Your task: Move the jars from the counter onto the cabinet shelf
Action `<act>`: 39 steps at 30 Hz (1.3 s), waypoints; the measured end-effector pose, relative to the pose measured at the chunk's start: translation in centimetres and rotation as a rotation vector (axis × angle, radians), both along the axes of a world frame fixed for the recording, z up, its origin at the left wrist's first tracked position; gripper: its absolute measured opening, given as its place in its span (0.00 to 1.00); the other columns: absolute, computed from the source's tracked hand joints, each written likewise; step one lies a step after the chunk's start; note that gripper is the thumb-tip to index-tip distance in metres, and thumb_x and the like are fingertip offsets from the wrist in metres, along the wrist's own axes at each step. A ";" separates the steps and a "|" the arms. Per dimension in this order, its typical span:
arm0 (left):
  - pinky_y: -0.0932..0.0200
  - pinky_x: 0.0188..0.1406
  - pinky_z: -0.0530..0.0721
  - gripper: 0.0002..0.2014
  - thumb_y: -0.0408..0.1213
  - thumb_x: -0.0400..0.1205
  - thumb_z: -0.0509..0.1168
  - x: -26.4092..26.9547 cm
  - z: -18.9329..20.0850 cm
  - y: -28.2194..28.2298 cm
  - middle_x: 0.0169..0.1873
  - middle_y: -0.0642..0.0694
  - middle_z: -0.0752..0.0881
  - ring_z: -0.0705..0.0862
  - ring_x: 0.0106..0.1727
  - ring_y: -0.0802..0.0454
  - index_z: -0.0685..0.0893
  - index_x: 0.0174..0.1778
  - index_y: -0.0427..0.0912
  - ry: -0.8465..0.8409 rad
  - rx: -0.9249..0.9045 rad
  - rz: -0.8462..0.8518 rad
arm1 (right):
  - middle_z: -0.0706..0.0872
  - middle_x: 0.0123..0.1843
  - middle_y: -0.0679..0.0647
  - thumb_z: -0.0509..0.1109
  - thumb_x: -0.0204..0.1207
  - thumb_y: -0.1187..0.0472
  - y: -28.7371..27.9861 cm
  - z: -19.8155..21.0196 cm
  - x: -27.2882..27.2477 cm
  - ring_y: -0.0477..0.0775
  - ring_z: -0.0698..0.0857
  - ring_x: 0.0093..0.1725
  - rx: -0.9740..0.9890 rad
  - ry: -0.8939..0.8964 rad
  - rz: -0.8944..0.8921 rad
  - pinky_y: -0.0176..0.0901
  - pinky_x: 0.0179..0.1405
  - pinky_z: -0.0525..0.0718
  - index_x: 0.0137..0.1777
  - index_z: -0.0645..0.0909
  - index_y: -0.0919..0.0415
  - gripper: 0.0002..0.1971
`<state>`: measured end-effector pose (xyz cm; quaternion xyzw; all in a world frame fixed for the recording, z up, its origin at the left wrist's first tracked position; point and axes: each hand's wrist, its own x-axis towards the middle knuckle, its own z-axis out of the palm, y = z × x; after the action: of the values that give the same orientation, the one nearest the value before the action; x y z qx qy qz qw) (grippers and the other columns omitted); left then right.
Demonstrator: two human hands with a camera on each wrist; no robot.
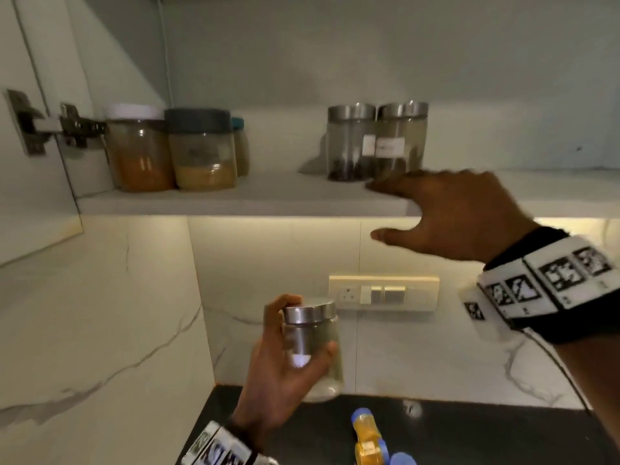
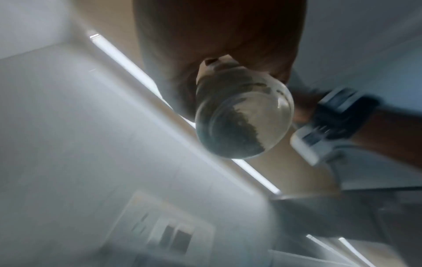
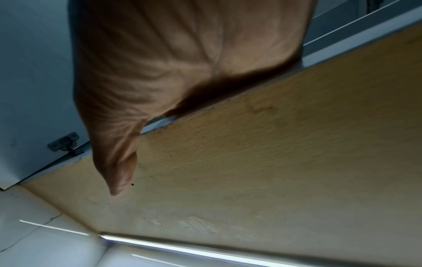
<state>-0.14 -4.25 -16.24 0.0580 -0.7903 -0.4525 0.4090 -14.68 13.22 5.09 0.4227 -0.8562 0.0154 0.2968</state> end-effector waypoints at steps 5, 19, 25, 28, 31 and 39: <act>0.84 0.48 0.81 0.34 0.46 0.71 0.76 2.7 10.5 4.3 0.60 0.79 0.79 0.83 0.61 0.75 0.68 0.69 0.44 0.354 -0.246 0.043 | 0.76 0.83 0.41 0.63 0.77 0.28 0.7 -0.1 0.0 0.55 0.86 0.70 0.021 0.026 0.046 0.52 0.66 0.82 0.84 0.64 0.32 0.35; 0.50 0.54 0.93 0.33 0.45 0.79 0.77 -4.4 24.2 3.5 0.64 0.55 0.78 0.85 0.61 0.54 0.65 0.75 0.55 0.151 -0.269 0.042 | 0.94 0.49 0.45 0.73 0.80 0.54 3.3 -1.9 -1.6 0.49 0.93 0.44 -0.153 0.140 -0.103 0.38 0.45 0.85 0.66 0.85 0.44 0.15; 0.42 0.61 0.90 0.36 0.49 0.77 0.78 -7.8 24.0 2.1 0.71 0.50 0.77 0.82 0.65 0.47 0.64 0.76 0.62 0.074 -0.265 0.108 | 0.93 0.41 0.47 0.78 0.74 0.58 3.0 -1.8 -1.4 0.52 0.92 0.38 -0.206 0.105 -0.073 0.41 0.40 0.86 0.59 0.89 0.48 0.14; 0.47 0.62 0.89 0.43 0.44 0.77 0.79 -8.6 24.5 2.1 0.69 0.52 0.78 0.82 0.66 0.49 0.58 0.82 0.58 0.036 -0.212 0.083 | 0.93 0.44 0.47 0.77 0.75 0.60 3.2 -2.0 -1.7 0.53 0.92 0.41 -0.210 0.098 -0.067 0.41 0.41 0.85 0.61 0.88 0.47 0.15; 0.55 0.58 0.87 0.45 0.42 0.77 0.79 -9.0 24.7 1.9 0.72 0.46 0.80 0.83 0.64 0.51 0.57 0.83 0.52 0.007 -0.164 0.078 | 0.92 0.39 0.47 0.80 0.71 0.62 3.2 -2.3 -1.8 0.53 0.91 0.35 -0.231 0.121 -0.080 0.41 0.36 0.84 0.57 0.90 0.48 0.16; 0.57 0.61 0.87 0.44 0.48 0.77 0.78 -8.4 24.0 2.6 0.73 0.47 0.81 0.83 0.63 0.54 0.61 0.84 0.45 -0.109 -0.262 0.177 | 0.94 0.52 0.55 0.71 0.78 0.62 3.3 -2.6 -2.0 0.62 0.92 0.48 -0.275 0.184 -0.023 0.50 0.47 0.87 0.67 0.87 0.48 0.19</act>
<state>-8.56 -1.67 7.81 0.0980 -0.8553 -0.3040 0.4081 -16.68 16.52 2.53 0.3677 -0.8200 0.0903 0.4292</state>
